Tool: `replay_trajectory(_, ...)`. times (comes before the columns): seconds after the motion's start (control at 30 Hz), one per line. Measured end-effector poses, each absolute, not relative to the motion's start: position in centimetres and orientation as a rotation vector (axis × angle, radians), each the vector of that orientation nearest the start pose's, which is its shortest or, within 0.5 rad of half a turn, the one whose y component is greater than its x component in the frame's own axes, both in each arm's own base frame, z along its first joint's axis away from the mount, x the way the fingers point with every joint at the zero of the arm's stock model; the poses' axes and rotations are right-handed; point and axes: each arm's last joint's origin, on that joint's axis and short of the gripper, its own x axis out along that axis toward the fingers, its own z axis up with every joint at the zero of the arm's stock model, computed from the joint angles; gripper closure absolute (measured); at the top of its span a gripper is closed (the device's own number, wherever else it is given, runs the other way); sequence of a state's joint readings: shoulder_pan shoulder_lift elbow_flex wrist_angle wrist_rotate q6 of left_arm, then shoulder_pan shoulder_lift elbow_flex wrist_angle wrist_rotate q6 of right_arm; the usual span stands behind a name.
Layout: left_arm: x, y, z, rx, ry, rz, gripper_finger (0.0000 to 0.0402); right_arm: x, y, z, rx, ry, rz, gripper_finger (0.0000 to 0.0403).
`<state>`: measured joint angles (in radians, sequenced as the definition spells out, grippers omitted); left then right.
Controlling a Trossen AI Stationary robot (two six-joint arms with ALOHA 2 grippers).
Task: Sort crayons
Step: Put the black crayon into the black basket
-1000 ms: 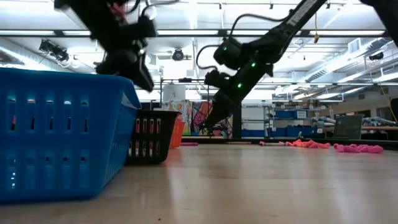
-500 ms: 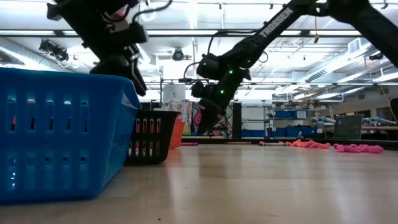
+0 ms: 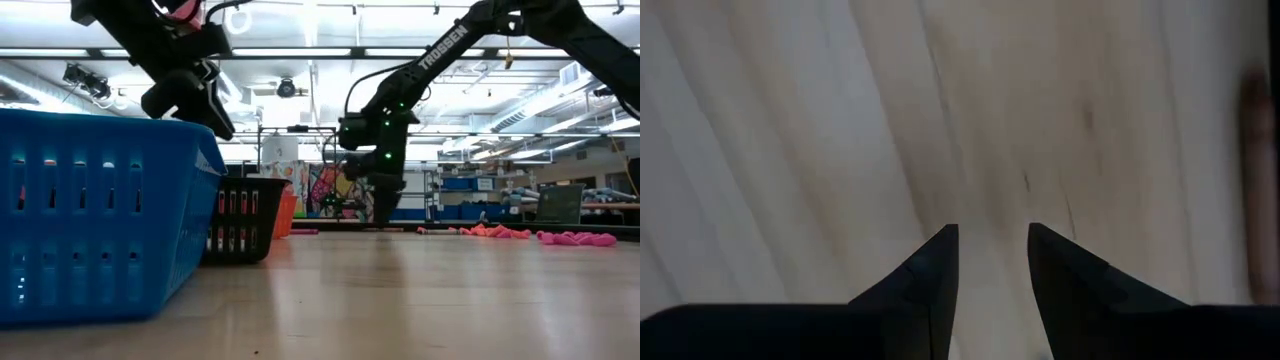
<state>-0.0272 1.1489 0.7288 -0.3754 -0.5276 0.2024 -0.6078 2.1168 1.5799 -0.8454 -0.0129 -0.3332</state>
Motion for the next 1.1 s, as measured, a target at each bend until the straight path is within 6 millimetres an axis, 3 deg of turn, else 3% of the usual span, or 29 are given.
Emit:
replay_trajectory(0.33,22.4,1.7,23.2,0.404,0.852,0.425,0.0260,31.4,-23.8,17.7,0.121,1.579,-0.318,0.0277)
replay_trajectory(0.67,22.4,1.8,23.2,0.416,0.852,0.422,0.0260,28.6,-24.3,15.2,0.105,1.749,-0.376,0.0277)
replay_trajectory(1.1,22.4,1.8,23.2,0.411,0.848,0.424,0.0260,27.7,-24.3,14.1,0.164,1.704,-0.273,0.0296)
